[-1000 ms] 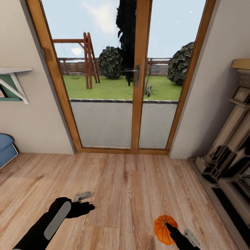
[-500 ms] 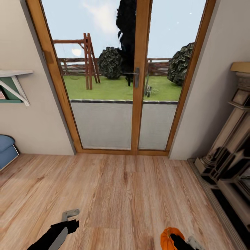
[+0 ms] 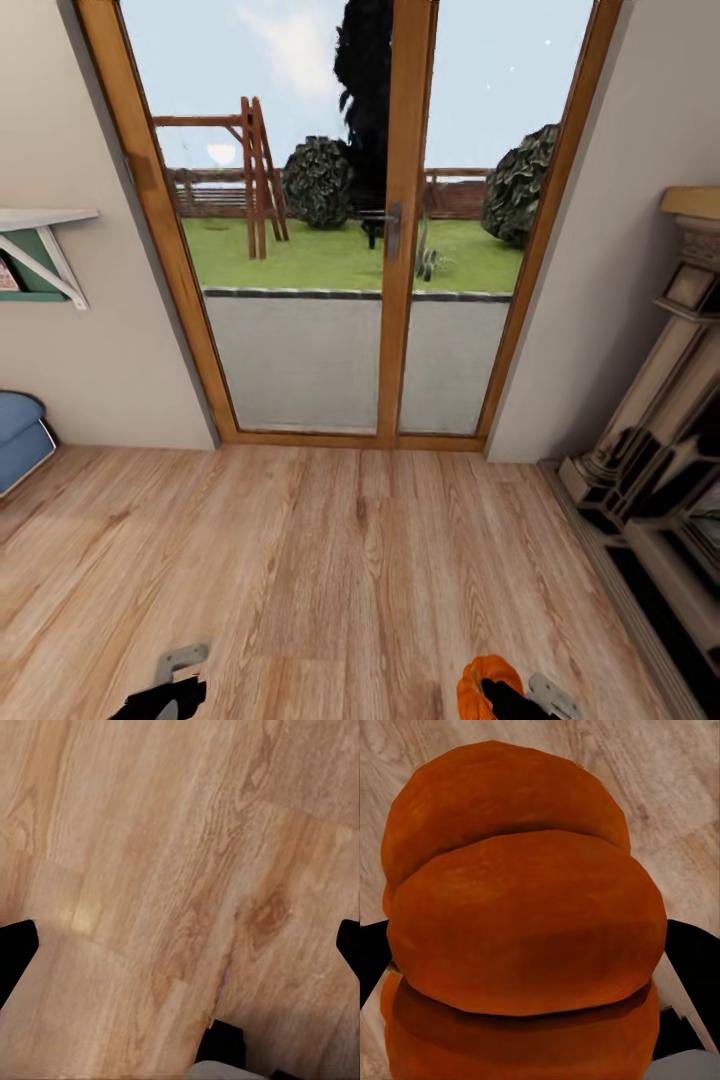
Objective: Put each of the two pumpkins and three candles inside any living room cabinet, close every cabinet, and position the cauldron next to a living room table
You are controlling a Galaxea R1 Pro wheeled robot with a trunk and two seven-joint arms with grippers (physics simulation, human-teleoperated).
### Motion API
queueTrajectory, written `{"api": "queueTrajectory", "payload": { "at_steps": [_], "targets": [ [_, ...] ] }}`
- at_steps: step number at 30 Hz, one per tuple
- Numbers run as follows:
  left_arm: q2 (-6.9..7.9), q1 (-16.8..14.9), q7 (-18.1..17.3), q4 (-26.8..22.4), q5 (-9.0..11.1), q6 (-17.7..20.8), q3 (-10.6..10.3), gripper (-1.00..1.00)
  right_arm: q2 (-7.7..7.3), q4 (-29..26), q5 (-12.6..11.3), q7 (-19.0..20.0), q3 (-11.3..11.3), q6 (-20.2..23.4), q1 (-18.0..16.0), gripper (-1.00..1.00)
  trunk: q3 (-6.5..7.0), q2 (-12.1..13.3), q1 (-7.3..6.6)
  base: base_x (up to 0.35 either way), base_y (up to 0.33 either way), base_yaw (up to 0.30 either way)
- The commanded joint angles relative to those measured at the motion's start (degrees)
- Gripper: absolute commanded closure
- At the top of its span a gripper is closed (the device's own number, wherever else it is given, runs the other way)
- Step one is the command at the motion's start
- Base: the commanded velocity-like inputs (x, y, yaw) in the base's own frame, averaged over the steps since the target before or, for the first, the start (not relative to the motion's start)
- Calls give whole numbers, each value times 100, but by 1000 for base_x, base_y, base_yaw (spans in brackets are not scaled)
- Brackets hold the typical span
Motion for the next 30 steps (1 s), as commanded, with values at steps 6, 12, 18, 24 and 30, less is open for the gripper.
{"api": "queueTrajectory", "payload": {
  "at_steps": [6,12,18,24,30],
  "targets": [
    [-17,0,39,126,57,-62,-238,-100,6,3,-53,48,83,-141,-4,100,103,239,-133,0,0,0],
    [-131,5,44,195,51,-106,-319,-100,-1,3,-51,25,180,-223,-3,100,211,480,-264,0,0,0],
    [-146,8,44,200,54,-114,-323,-100,2,9,-51,3,207,-256,-3,100,318,720,-396,0,0,0],
    [-154,14,44,200,55,-118,-337,-100,5,3,-51,-1,209,-307,-3,100,336,760,-418,0,0,0],
    [-156,19,44,200,54,-119,-357,-100,6,3,-51,13,210,-418,-2,100,336,760,-418,0,0,0]
  ]
}}
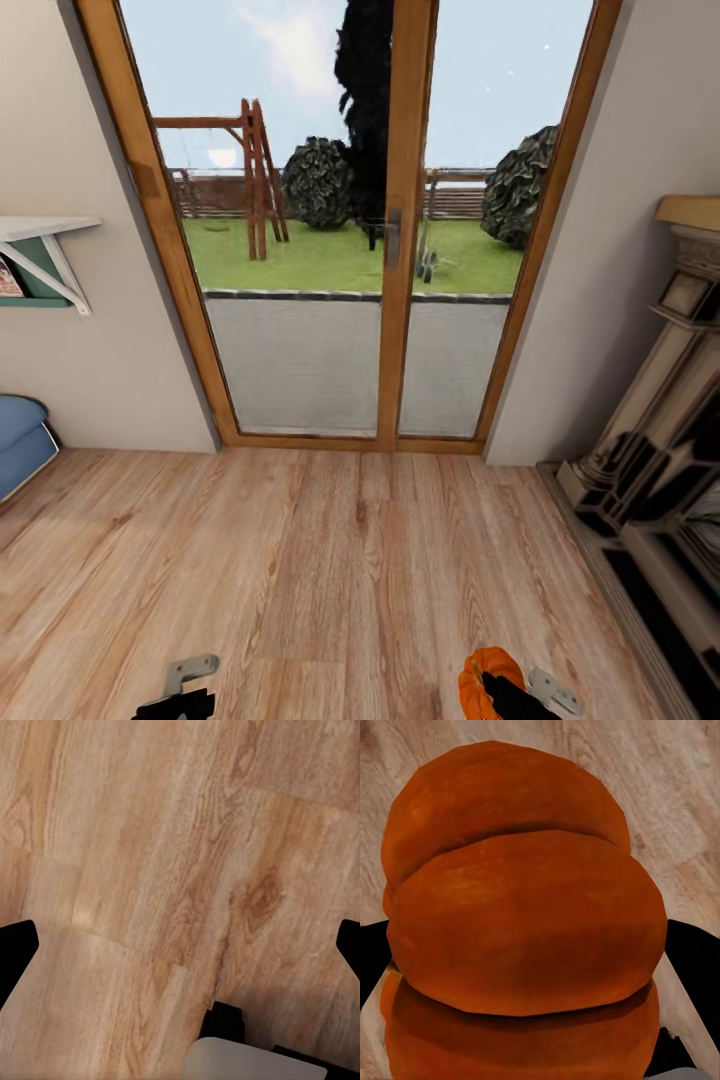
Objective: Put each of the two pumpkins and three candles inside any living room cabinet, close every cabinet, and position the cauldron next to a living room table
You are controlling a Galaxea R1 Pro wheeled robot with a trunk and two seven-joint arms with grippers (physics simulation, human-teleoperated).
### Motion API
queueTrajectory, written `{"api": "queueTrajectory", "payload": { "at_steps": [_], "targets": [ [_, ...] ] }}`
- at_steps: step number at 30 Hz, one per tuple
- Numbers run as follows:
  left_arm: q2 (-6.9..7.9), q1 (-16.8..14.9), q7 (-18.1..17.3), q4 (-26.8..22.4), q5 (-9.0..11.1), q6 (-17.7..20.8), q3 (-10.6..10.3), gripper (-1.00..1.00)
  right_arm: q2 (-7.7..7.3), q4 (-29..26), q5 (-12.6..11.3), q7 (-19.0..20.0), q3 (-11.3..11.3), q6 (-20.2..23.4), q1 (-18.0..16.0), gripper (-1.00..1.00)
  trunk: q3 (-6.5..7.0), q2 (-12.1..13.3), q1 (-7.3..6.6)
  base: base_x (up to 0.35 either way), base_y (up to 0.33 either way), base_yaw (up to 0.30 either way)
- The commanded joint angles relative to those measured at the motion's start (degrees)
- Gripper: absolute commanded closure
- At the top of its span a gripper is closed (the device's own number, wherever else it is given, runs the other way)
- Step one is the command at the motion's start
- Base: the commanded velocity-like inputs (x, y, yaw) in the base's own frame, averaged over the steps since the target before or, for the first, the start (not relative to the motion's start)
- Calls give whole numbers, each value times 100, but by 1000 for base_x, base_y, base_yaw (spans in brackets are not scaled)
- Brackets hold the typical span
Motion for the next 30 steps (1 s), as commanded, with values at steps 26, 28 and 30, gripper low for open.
{"api": "queueTrajectory", "payload": {
  "at_steps": [26,28,30],
  "targets": [
    [6,6,43,-17,46,-7,-56,-100,1,8,16,-19,51,-71,-3,100,-6,-4,0,-93,-153,0],
    [5,12,43,-17,53,-141,-58,-100,7,7,127,-24,46,-71,-3,100,-6,-4,0,-15,-9,0],
    [5,21,43,-17,63,-290,-59,-100,30,8,201,-27,44,-75,-3,100,-6,-4,0,-6,-4,0]
  ]
}}
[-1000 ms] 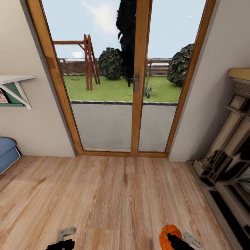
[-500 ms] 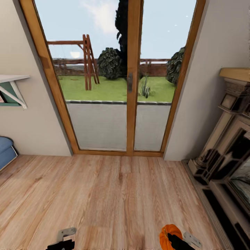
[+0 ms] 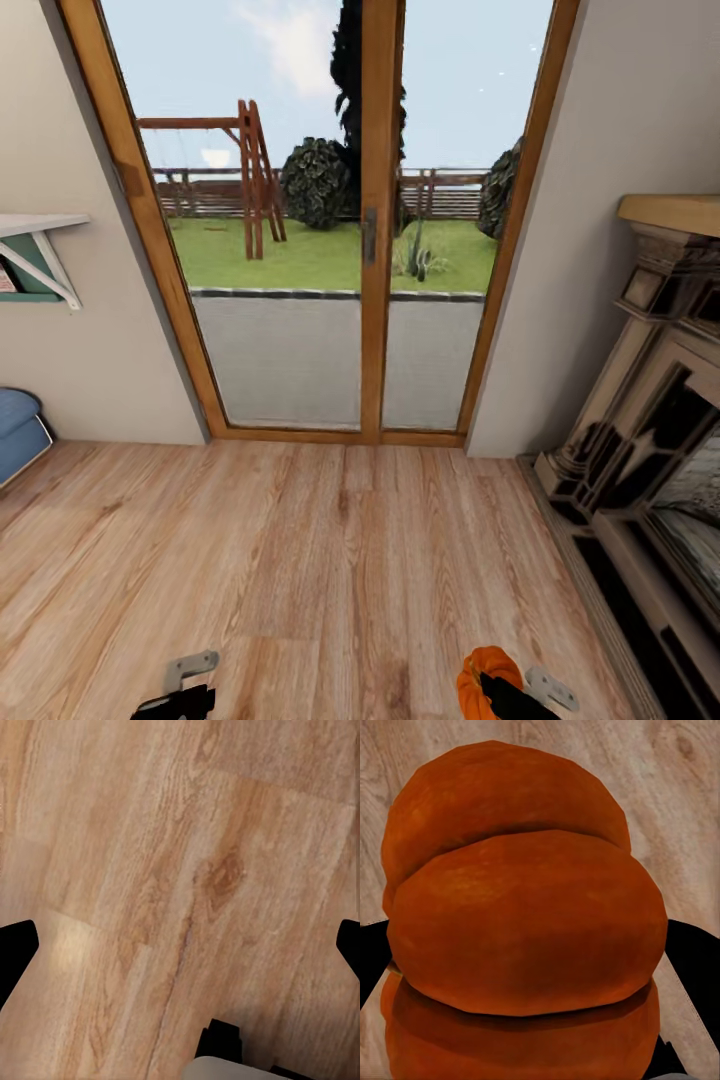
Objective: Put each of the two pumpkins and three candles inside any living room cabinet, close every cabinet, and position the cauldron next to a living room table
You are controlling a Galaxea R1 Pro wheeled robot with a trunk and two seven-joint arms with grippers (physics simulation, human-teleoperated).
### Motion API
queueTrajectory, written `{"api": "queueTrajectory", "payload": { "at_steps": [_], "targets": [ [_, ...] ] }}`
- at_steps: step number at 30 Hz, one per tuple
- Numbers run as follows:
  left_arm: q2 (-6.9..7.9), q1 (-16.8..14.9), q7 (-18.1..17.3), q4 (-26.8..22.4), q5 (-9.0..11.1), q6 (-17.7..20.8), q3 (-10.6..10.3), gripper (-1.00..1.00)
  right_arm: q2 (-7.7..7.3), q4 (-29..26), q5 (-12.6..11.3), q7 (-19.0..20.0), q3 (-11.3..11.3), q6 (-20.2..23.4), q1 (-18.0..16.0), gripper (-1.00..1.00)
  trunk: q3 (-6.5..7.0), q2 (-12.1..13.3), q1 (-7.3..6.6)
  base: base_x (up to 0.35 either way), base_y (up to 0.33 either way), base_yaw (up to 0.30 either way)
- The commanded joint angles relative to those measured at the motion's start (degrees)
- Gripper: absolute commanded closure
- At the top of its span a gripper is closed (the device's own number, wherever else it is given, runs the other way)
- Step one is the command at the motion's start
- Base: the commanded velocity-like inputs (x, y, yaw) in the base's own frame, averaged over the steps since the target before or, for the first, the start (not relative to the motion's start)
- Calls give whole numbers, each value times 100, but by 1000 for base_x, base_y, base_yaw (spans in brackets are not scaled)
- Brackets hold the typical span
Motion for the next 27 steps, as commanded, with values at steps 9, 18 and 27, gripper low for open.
{"api": "queueTrajectory", "payload": {
  "at_steps": [9,18,27],
  "targets": [
    [6,11,44,-17,55,-65,-40,-100,53,19,2,1,29,-110,-4,100,156,357,-198,-1,0,0],
    [-1,3,44,479,115,23,-30,-100,62,20,13,1,35,-403,-5,100,317,718,-395,0,0,0],
    [6,-6,37,545,132,409,10,-100,277,69,390,-4,31,-909,-4,100,479,1079,-593,0,0,0]
  ]
}}
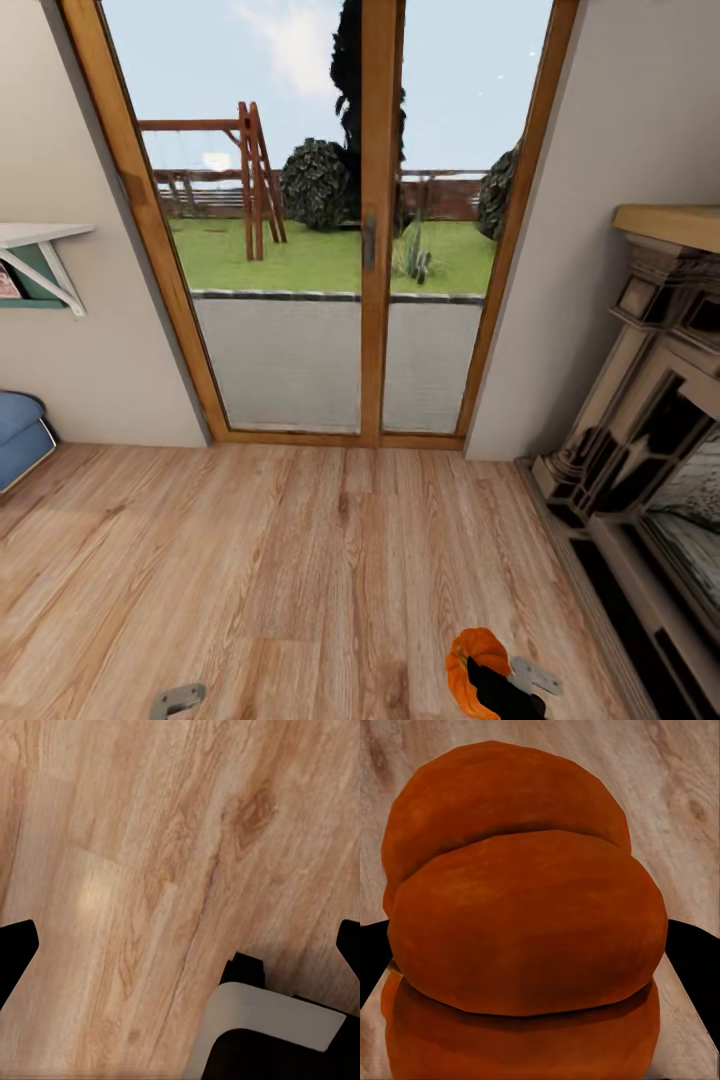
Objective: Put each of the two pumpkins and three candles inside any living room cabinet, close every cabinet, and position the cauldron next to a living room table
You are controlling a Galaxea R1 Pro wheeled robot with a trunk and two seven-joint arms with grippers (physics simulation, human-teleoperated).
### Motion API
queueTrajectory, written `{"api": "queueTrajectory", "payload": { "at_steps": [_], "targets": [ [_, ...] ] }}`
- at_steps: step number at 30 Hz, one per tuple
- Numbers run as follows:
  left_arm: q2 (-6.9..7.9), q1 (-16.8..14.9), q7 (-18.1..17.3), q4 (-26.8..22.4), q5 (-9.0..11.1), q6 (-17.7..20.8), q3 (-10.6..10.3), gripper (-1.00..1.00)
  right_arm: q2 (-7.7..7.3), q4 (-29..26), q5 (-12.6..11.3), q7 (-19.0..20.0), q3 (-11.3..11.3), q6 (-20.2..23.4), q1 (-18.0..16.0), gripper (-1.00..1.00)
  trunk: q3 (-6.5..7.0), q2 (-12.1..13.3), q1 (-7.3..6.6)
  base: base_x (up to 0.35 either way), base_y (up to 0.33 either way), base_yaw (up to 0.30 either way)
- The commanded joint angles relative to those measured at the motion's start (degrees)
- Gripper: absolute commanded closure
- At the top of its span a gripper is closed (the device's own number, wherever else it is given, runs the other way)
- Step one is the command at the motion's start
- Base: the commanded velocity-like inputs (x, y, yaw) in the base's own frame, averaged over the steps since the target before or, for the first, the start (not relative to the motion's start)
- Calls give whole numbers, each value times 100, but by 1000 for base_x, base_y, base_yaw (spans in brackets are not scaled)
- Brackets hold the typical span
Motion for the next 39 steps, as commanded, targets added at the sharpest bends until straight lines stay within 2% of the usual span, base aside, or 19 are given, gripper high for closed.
{"api": "queueTrajectory", "payload": {
  "at_steps": [1,4,31,39],
  "targets": [
    [5,0,38,-18,43,40,-47,-100,3,1,-22,2,32,-31,-3,100,12,37,-22,0,0,0],
    [6,-1,37,-21,44,48,-46,-100,10,2,35,0,32,-45,-3,100,66,157,-88,0,0,0],
    [6,-1,28,-44,18,47,-35,-100,14,2,64,0,29,-57,-3,100,66,157,-88,0,-1,0],
    [5,-1,28,-44,18,44,-37,-100,12,-35,77,2,29,-51,-3,100,66,157,-88,-87,-227,0]
  ]
}}
